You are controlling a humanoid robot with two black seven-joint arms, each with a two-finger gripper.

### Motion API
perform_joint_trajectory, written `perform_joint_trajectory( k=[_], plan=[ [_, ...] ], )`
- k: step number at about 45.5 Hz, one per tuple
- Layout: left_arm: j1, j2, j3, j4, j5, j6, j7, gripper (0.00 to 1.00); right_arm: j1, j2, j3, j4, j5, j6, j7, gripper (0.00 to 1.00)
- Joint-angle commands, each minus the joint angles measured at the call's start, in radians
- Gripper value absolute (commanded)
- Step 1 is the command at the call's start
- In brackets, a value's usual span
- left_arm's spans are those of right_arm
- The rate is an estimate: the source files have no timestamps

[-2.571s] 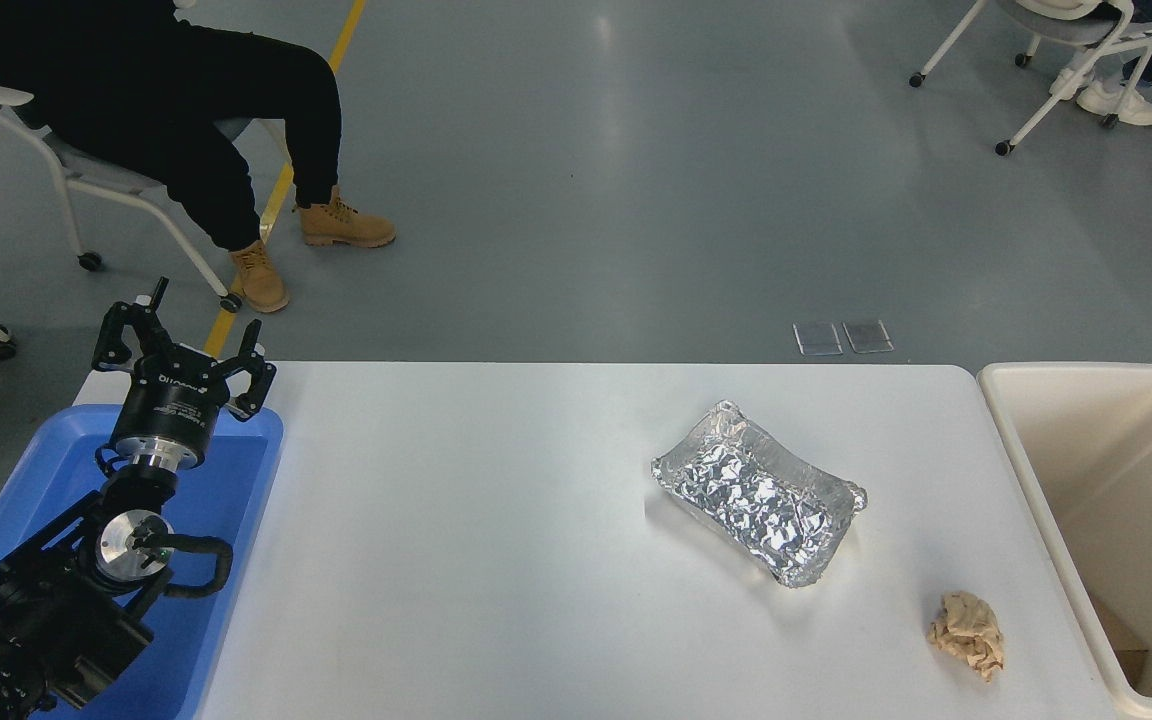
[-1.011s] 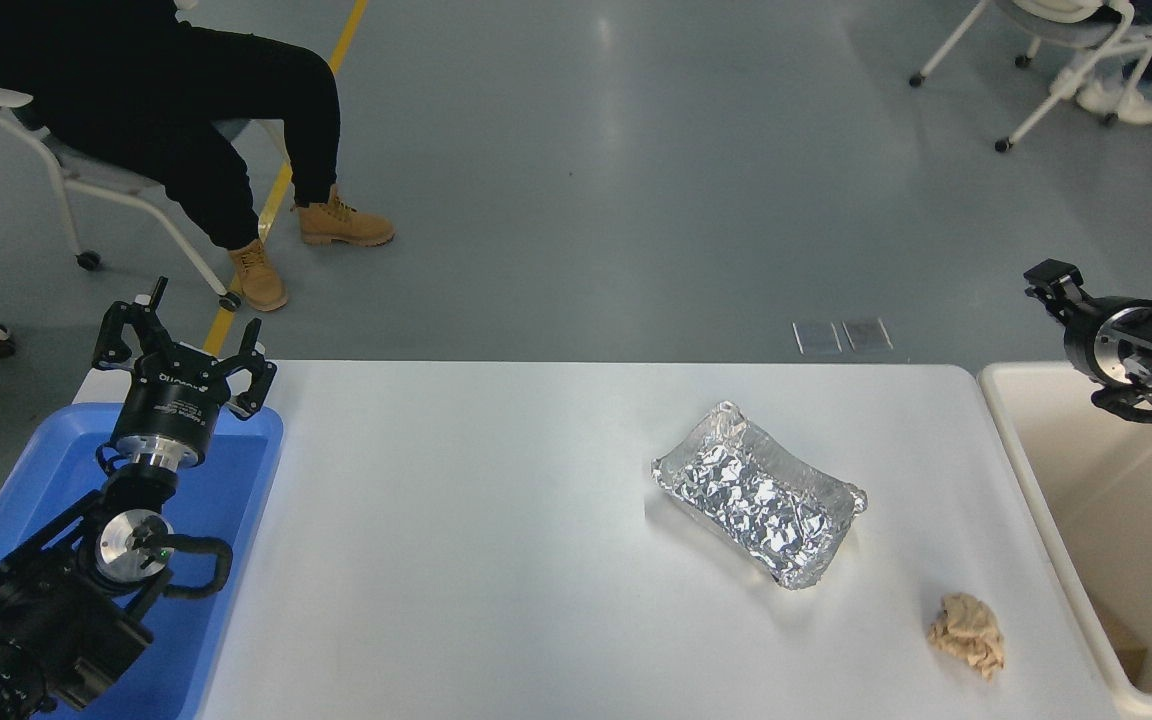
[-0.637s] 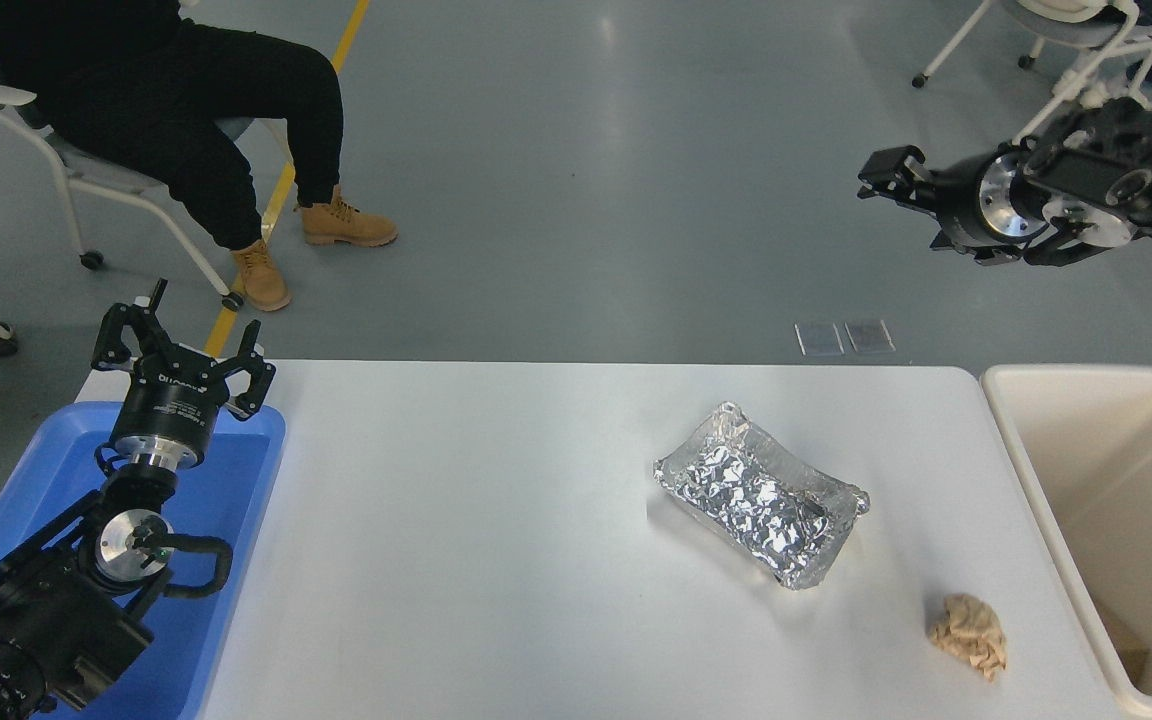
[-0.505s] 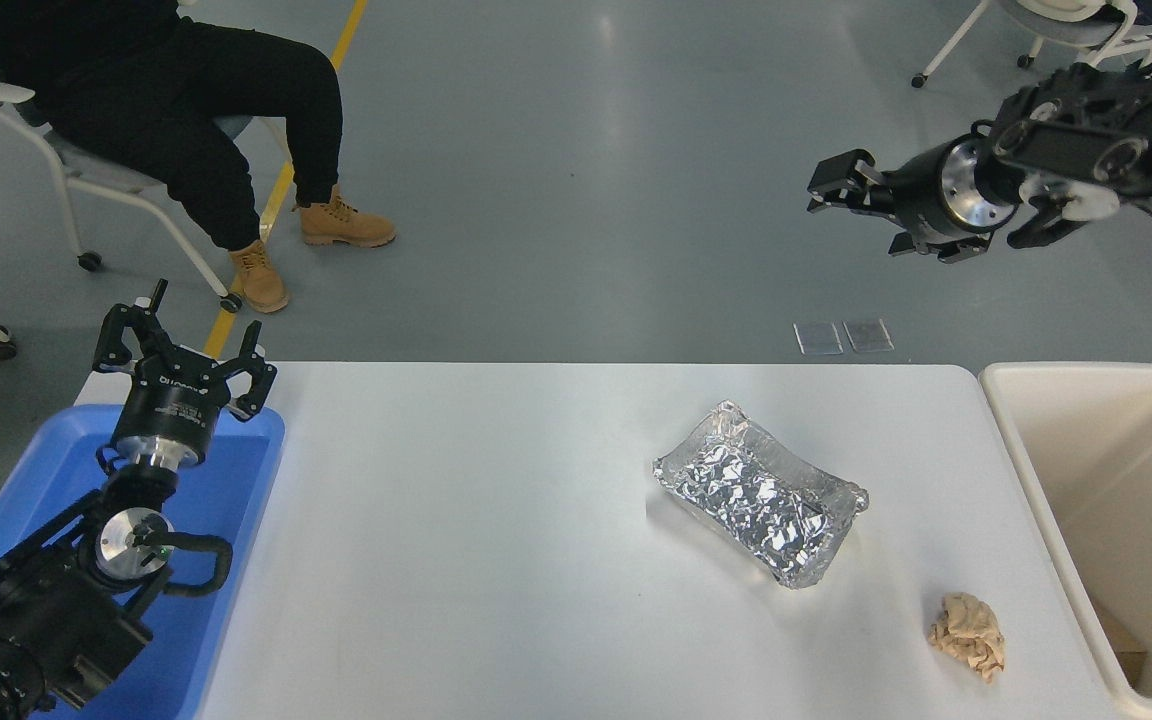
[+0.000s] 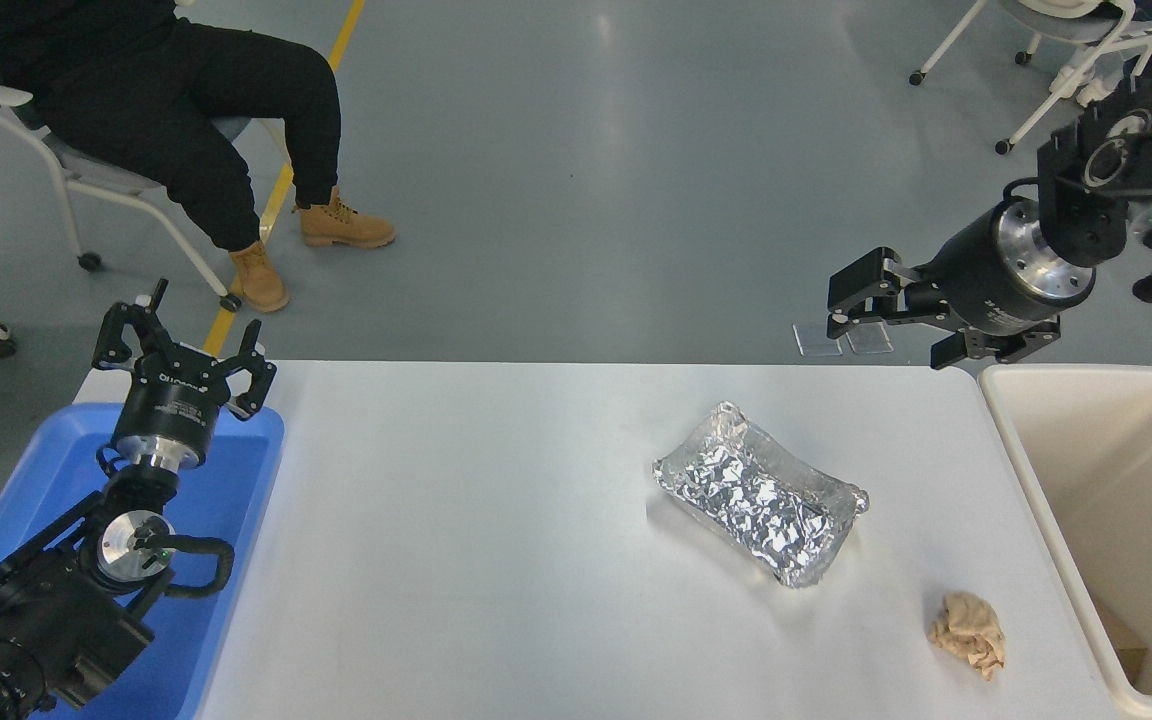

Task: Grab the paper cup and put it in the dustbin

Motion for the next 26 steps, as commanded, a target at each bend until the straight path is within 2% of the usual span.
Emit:
perform_joint_trajectory(
  k=[1, 26],
  plan=[
    [0.0, 0.0, 0.0, 0.0, 0.0, 0.0, 0.0, 0.99, 0.11, -0.027, -0.058, 0.12, -0.02, 0.061, 0.0, 1.0],
    [0.0, 0.0, 0.0, 0.0, 0.0, 0.0, 0.0, 0.99, 0.119, -0.018, -0.071, 0.125, -0.021, 0.068, 0.0, 1.0]
  ],
)
